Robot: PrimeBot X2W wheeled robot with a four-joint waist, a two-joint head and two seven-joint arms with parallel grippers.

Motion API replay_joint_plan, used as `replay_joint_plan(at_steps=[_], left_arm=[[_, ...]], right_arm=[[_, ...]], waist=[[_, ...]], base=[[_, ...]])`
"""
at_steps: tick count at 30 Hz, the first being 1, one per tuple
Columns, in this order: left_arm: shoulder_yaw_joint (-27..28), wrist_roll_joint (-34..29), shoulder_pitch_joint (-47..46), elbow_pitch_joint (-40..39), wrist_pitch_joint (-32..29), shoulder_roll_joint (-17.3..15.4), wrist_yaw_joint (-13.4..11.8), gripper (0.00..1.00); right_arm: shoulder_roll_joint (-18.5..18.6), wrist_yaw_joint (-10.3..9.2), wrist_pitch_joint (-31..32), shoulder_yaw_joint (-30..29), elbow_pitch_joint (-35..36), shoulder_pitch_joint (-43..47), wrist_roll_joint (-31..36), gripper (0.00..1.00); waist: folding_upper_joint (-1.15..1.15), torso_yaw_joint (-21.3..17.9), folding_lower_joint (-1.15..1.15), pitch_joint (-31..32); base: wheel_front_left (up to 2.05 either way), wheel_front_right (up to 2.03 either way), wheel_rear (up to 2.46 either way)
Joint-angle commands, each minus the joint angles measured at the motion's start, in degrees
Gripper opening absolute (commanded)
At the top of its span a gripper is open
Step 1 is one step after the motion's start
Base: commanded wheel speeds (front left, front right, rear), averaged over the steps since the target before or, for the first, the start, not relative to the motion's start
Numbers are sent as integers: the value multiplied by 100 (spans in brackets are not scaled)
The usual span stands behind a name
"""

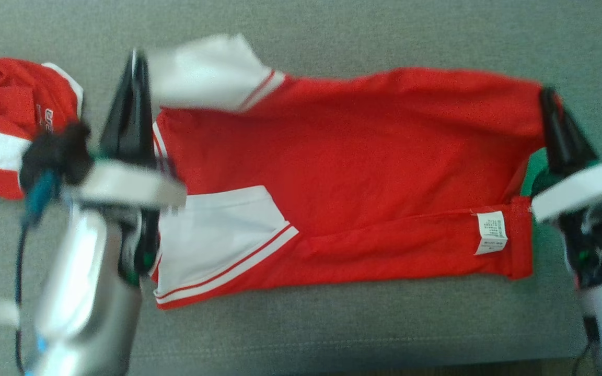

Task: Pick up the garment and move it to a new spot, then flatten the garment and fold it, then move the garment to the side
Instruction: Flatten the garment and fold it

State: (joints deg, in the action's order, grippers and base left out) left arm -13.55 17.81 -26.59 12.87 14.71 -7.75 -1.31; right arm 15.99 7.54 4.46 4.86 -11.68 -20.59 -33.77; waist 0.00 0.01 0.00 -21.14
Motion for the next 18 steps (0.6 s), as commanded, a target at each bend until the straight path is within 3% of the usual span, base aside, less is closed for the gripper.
replay_joint_plan(at_steps=[1, 9, 18], left_arm=[[278, 52, 307, -388, 20, -218, -85, 0], [318, 442, 1891, -1114, -506, -166, -334, 0], [255, 679, 2524, -1147, -899, -111, -438, 0]], right_arm=[[57, -5, -67, 109, 269, 232, -104, 0], [-2, -5, -50, 31, 390, 1054, -249, 0], [-156, -5, -56, -74, 360, 1502, -122, 1]], waist=[[0, -21, 0, 112], [0, -11, 0, 339], [0, -26, 0, 476]], base=[[0, 0, 0], [0, 0, 0], [0, 0, 0]])
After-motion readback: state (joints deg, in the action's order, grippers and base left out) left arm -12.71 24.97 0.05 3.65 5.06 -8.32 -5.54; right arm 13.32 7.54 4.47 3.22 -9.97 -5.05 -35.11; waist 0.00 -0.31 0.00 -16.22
